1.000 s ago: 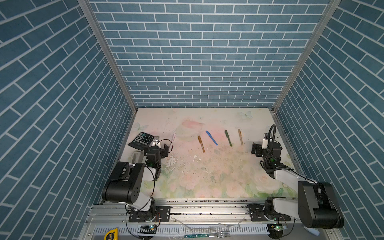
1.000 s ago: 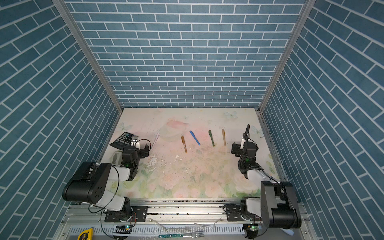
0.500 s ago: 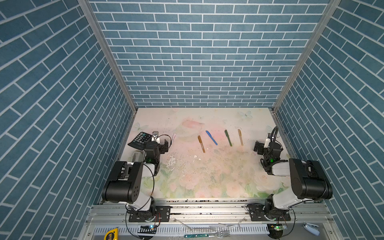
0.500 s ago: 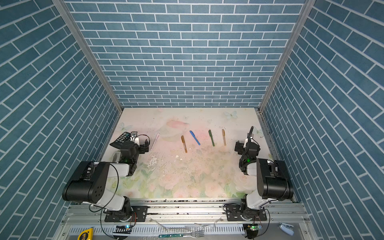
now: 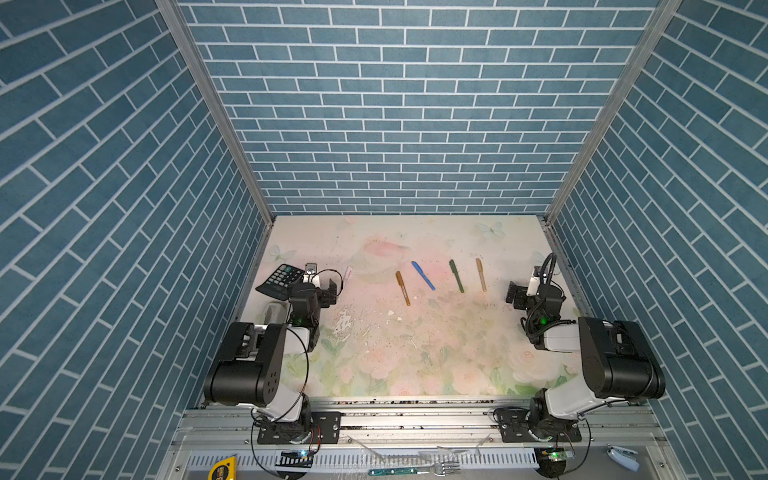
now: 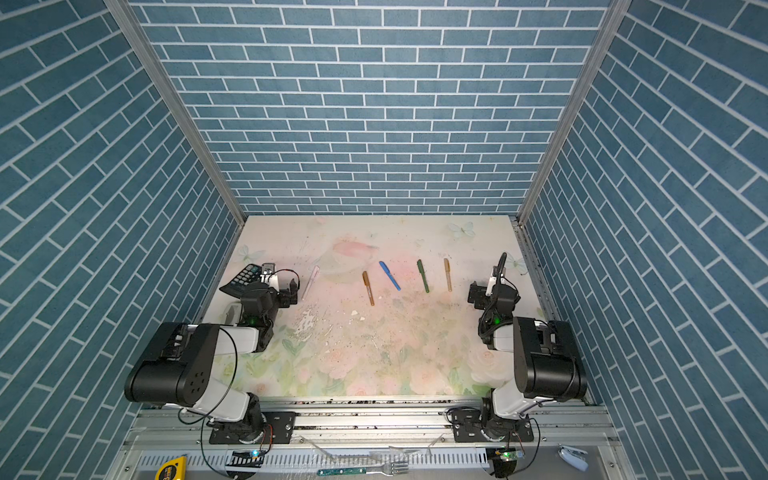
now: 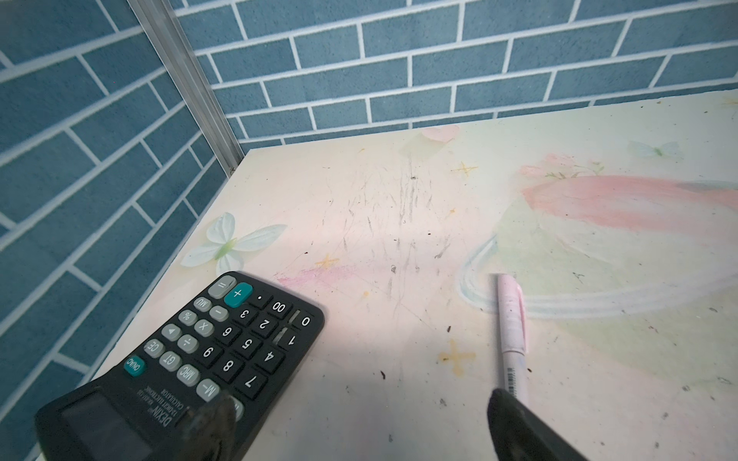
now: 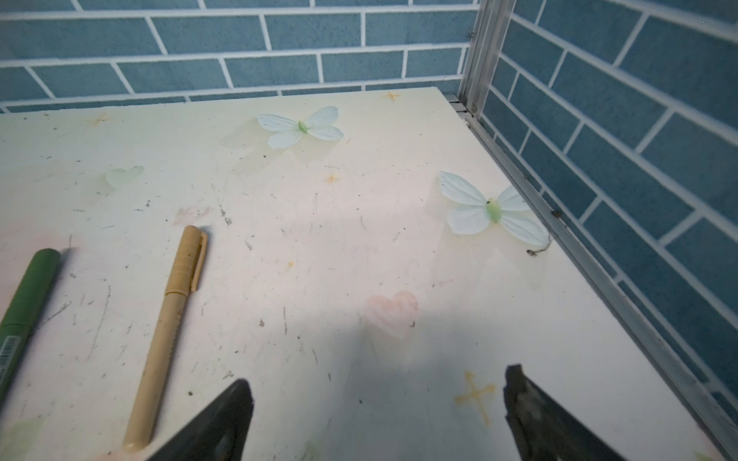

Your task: Insert the pens into the pen caps

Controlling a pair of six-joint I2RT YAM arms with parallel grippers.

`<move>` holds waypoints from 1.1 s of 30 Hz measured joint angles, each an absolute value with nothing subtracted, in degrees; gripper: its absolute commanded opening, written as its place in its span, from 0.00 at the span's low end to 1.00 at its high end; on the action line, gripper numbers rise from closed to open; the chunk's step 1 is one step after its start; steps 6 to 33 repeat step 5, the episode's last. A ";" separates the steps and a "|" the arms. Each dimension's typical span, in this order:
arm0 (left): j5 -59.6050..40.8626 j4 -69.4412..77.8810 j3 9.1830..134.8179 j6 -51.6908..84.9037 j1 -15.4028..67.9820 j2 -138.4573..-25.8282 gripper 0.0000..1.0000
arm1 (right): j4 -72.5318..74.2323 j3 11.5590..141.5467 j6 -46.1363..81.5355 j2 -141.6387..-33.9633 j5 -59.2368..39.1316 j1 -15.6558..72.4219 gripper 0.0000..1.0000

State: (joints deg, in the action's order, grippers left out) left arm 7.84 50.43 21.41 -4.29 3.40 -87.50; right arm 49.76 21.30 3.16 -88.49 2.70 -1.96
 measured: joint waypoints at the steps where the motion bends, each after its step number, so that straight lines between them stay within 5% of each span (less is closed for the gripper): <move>1: 7.81 50.43 21.41 -4.29 3.40 -87.50 1.00 | 49.54 21.43 3.16 -88.51 2.24 -2.11 0.99; 33: 7.84 50.43 21.41 -4.29 3.40 -87.50 1.00 | 48.95 22.00 3.16 -88.51 0.56 -2.55 0.99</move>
